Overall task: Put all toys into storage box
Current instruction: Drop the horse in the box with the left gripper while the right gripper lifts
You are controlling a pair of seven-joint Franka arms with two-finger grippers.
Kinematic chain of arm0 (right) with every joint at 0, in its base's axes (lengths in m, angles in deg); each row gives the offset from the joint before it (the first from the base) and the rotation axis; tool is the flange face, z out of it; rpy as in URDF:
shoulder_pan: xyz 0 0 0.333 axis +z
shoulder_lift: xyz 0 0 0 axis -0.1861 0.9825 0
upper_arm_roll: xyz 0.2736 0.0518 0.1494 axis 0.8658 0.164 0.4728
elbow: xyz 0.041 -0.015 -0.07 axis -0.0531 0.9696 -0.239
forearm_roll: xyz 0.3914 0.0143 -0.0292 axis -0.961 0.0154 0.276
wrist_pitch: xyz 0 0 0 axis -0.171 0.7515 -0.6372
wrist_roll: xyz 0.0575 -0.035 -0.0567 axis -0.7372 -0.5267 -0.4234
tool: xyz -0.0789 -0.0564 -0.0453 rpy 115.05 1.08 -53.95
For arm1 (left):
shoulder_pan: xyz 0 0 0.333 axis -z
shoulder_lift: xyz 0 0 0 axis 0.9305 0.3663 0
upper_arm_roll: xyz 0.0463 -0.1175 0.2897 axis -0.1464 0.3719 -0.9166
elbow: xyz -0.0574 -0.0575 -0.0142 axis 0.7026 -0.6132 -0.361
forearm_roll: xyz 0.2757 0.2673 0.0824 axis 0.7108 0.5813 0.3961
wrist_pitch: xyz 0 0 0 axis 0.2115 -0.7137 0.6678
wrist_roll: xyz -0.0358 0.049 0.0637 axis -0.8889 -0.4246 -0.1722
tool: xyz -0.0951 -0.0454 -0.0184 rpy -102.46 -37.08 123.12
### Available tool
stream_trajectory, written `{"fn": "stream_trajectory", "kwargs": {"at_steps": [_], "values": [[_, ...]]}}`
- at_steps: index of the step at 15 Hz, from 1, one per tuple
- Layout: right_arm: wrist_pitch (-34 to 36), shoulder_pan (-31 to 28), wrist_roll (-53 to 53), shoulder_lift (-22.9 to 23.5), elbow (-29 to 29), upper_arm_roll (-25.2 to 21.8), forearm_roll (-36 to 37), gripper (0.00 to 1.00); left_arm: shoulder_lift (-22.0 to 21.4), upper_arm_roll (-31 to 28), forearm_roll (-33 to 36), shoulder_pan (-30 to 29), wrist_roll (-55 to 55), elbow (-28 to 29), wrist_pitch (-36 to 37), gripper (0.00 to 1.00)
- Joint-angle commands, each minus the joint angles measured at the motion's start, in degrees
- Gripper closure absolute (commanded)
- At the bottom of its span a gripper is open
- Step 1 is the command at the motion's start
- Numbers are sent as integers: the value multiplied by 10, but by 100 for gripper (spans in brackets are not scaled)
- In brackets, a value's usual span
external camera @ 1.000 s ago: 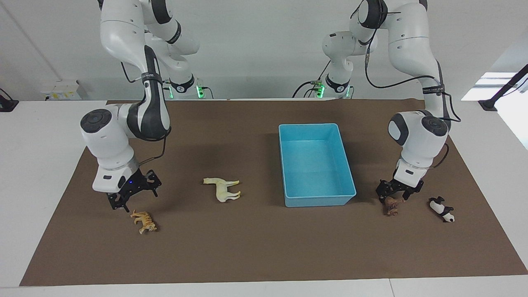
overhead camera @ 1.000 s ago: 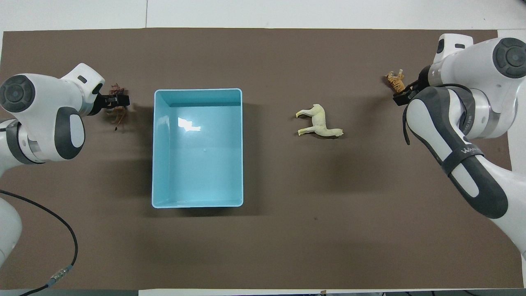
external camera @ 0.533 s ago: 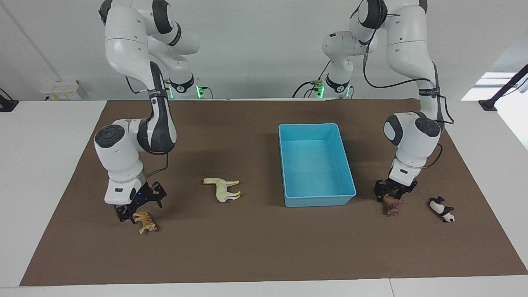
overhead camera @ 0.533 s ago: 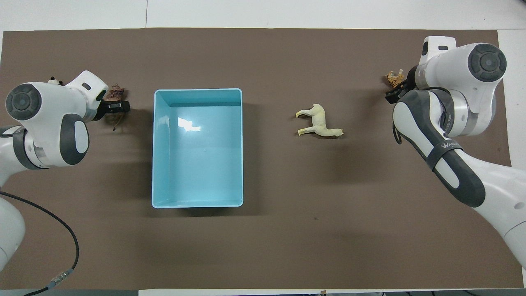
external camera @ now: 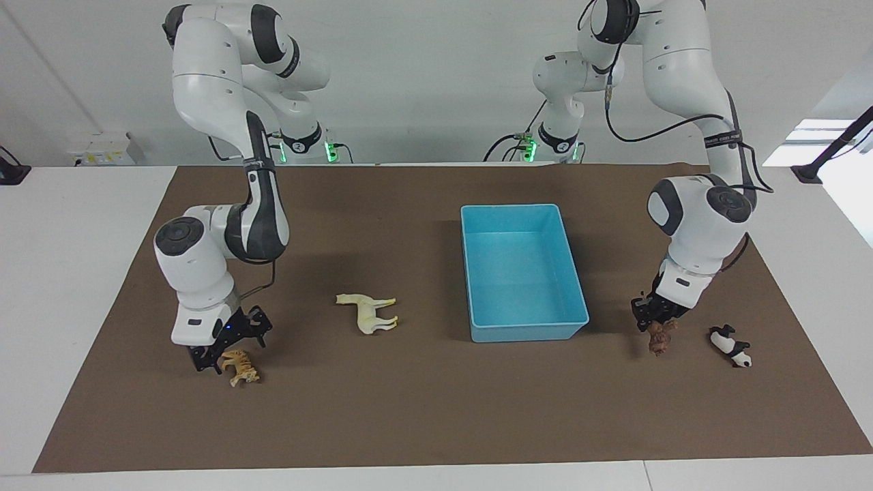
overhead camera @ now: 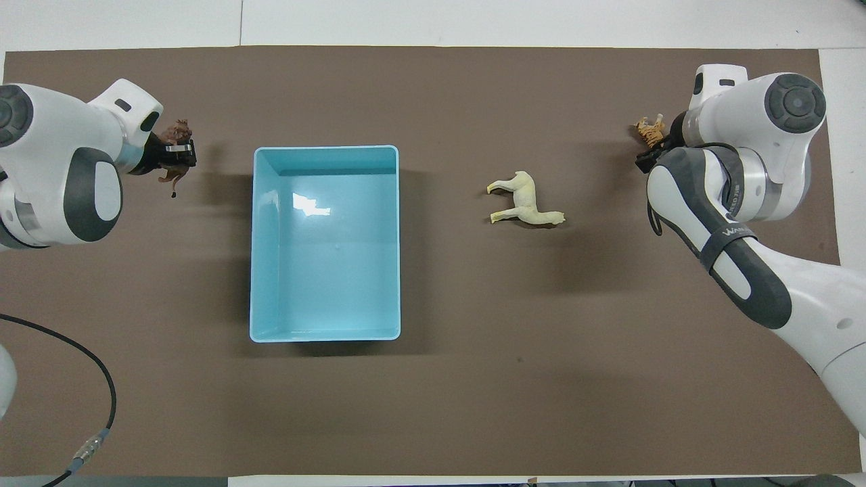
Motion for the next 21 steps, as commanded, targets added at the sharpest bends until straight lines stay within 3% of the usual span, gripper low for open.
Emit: {"fn": "stream_trajectory", "kwargs": {"at_steps": [1,3,4,7,8,9,10,11,16,18,21], "values": [[5,-9,-16,23,-23,5,-26,0,-48,-6,-4,53,-87,-51,121,100],[9,-9,-15,23,-24,5,-49,41,-67,-7,-1,111,-173,-56,169,100],[13,-8,-12,22,-25,5,-63,99,-73,-6,0,143,-218,-49,173,100],[20,-5,-10,22,-29,5,-90,100,-105,-6,1,226,-314,25,152,96],[23,-4,-9,22,-32,5,-90,100,-121,-7,2,241,-317,60,142,73],[33,-2,-9,22,-36,5,-90,100,-129,-6,2,244,-316,78,138,36],[42,-1,-9,22,-43,4,-87,100,-132,-6,2,243,-312,82,137,9],[50,1,-8,22,-51,4,-80,100,-131,-6,2,243,-311,79,137,0],[122,5,21,-4,-83,2,-78,100,-135,-13,2,215,-307,37,147,0],[195,33,88,-40,-96,-2,-75,100,-127,-12,1,154,-294,6,143,0],[320,105,251,-81,-148,-2,-55,100,-119,-12,1,39,-246,5,92,0]]}}
